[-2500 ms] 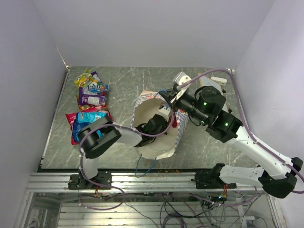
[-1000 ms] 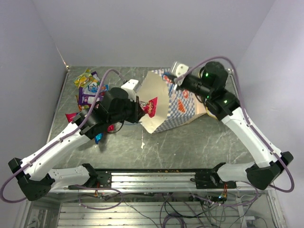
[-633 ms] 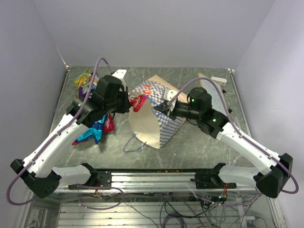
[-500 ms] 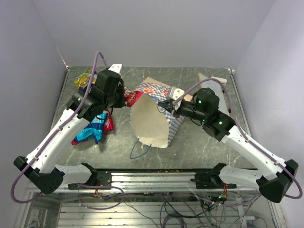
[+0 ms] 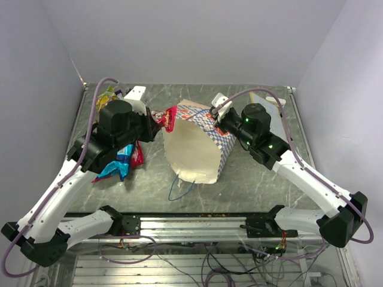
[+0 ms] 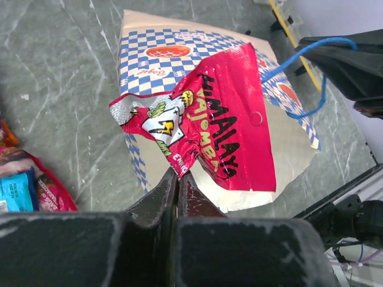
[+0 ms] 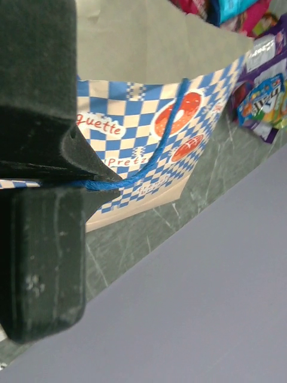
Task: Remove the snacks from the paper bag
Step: Place the snack at the center of the board.
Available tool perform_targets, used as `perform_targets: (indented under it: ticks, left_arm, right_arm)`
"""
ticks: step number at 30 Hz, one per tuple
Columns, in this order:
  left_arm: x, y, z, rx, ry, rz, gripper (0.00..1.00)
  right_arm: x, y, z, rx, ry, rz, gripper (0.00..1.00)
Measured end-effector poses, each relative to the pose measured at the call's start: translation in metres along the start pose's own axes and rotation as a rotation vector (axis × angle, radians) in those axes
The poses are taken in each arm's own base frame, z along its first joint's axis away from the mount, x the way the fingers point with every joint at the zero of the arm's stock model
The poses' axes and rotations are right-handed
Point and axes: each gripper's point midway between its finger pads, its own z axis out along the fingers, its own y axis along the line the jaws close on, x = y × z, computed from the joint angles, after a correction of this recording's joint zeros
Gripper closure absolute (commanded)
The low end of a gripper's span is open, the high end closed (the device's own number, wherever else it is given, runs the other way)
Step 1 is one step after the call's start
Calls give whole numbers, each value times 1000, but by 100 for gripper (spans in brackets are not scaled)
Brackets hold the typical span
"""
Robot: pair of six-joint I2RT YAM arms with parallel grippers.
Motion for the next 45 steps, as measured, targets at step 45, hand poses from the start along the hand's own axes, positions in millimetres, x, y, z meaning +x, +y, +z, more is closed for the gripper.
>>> perform_targets:
  ticks: [45]
  left_arm:
    - [55,395,136,-992,294,-447,61]
  right_arm:
    - [-3,16,-18,-138,-127,-43,100]
